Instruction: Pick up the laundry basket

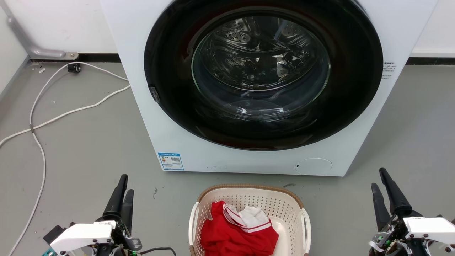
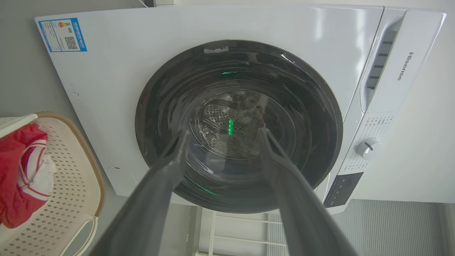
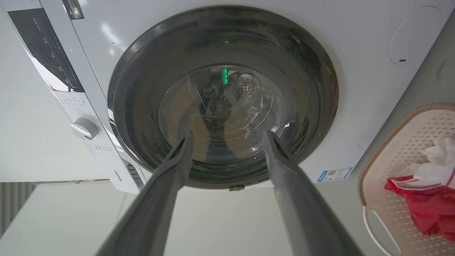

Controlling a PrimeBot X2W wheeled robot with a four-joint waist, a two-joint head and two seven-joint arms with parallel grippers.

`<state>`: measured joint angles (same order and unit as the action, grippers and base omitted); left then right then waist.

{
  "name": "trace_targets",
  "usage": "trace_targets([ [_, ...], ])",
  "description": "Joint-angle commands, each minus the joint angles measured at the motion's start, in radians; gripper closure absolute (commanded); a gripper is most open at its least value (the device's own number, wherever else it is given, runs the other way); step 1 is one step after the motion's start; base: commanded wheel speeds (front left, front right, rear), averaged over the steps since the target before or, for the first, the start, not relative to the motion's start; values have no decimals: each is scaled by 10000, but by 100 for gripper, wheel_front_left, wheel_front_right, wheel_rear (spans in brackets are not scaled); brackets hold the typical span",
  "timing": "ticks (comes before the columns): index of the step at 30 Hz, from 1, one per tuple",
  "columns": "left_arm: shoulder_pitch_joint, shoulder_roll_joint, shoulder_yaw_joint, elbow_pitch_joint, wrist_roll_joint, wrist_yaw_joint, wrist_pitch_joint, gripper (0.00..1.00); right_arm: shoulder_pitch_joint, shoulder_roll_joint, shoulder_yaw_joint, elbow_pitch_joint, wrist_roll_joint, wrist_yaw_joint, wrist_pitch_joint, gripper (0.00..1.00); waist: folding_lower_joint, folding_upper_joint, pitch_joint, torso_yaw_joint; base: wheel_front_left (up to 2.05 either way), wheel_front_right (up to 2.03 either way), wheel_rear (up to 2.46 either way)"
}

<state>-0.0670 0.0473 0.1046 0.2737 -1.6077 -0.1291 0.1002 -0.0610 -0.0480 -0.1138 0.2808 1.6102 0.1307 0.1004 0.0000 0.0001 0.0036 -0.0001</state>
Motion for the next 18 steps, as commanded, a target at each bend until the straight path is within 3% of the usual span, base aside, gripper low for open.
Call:
trace_targets([
  [1, -181, 21, 11, -268, 182, -14, -131, 0, -165, -29, -43, -177, -178, 0, -128, 0, 0, -1, 4, -1, 0, 0, 0],
  [9, -161, 23, 75, -623, 1483, 38, -521, 0, -87, -31, -177, -508, -1677, 0, -518, 0, 0, -1, 26, -7, 0, 0, 0],
  [18, -60, 25, -177, -1158, 3283, 458, -920, 0, 99, -32, -104, -1099, -3877, 0, -918, 0, 0, -1, 56, -13, 0, 0, 0],
])
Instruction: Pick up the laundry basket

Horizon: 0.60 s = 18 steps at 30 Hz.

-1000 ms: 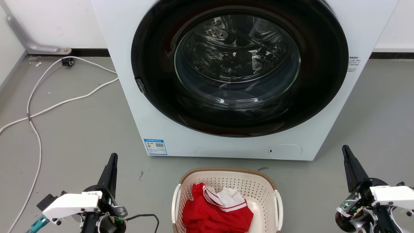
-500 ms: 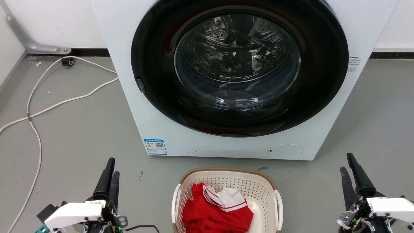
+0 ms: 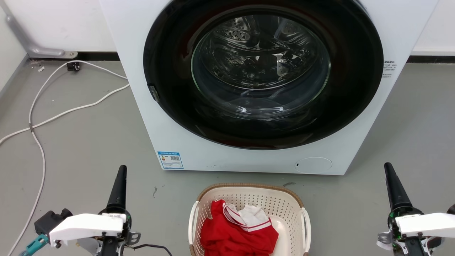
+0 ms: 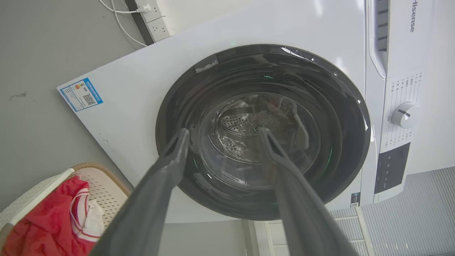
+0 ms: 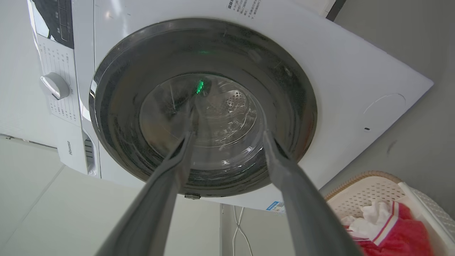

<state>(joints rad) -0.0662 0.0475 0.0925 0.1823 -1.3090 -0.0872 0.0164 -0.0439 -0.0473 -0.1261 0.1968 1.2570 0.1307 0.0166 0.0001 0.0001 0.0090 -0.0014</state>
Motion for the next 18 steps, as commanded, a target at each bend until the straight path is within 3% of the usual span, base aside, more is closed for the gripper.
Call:
trace_targets([
  [1, -55, 23, -96, -290, 513, 92, -124, 0, -53, -39, 42, -321, -603, 0, -124, 0, -1, -1, 5, 0, 0, 0, 0],
  [18, 186, 27, -739, -855, 3687, 637, -772, 0, 342, -41, 382, -1085, -4513, 0, -768, 0, -1, -1, 26, 3, 0, 0, 0],
])
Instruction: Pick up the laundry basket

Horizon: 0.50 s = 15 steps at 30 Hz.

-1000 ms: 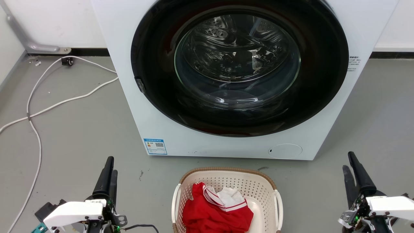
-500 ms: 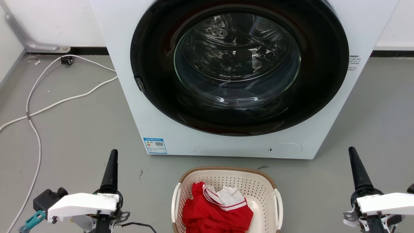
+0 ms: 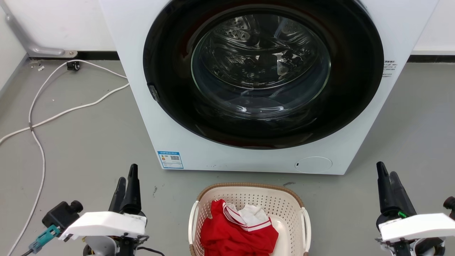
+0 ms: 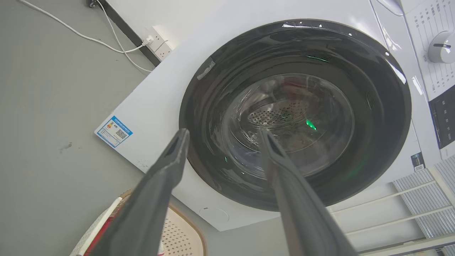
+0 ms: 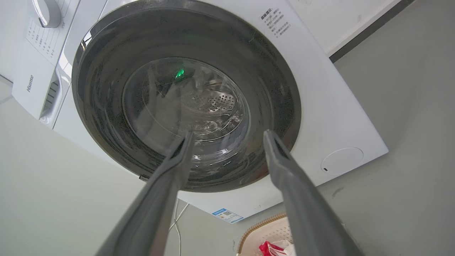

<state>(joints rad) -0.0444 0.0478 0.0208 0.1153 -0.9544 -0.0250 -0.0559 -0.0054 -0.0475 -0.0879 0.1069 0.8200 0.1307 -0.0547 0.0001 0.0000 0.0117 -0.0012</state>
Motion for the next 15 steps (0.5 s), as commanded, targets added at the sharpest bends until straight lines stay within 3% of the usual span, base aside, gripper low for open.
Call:
trace_targets([
  [1, -14, 23, -51, -199, 318, 36, -83, 0, -23, -40, 17, -207, -343, 0, -92, 0, 0, 0, -2, 0, 0, 0, 0],
  [15, 119, 26, -391, -382, 2246, 255, -535, 0, 230, -41, 118, -574, -2562, 0, -544, 0, 0, 0, 15, 8, 0, 0, 0],
])
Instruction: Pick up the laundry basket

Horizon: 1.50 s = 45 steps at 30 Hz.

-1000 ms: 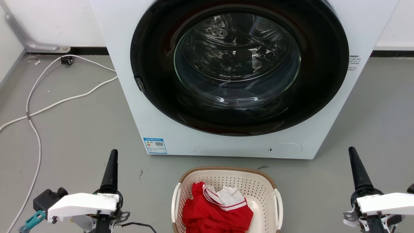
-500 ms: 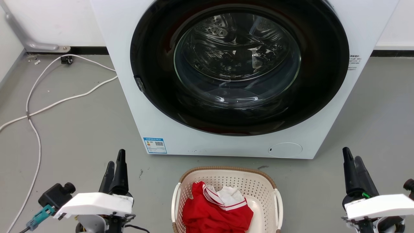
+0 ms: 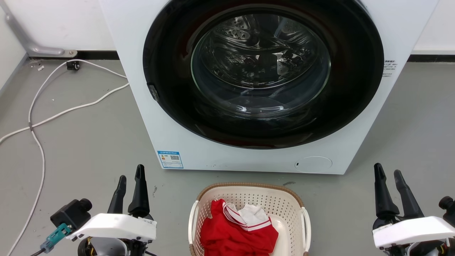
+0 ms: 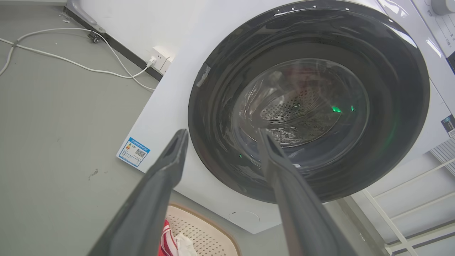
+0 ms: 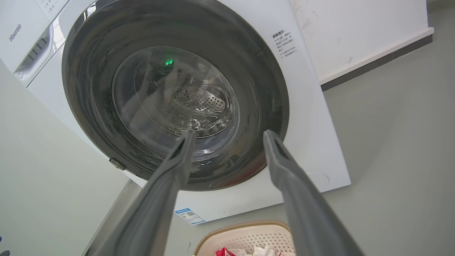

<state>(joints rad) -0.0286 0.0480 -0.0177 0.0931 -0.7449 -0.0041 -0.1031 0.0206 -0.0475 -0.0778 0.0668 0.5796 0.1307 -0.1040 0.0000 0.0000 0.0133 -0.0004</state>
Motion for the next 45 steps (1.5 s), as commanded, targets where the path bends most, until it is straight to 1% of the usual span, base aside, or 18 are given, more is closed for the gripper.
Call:
trace_targets([
  [1, -26, 24, -19, -178, 260, 46, -92, 0, -20, -41, 27, -199, -297, 0, -77, 0, 0, 0, 1, 2, 0, 0, 0],
  [23, 281, 26, -136, -248, 2481, 95, -692, 0, 397, -43, 139, -536, -3105, 0, -674, 0, 0, 0, 25, -1, 0, 0, 0],
  [45, 397, 28, -348, -195, 4122, 212, -1157, 0, 658, -45, 219, -773, -5208, -1, -1152, 0, 0, 0, 87, 32, 0, 0, 0],
])
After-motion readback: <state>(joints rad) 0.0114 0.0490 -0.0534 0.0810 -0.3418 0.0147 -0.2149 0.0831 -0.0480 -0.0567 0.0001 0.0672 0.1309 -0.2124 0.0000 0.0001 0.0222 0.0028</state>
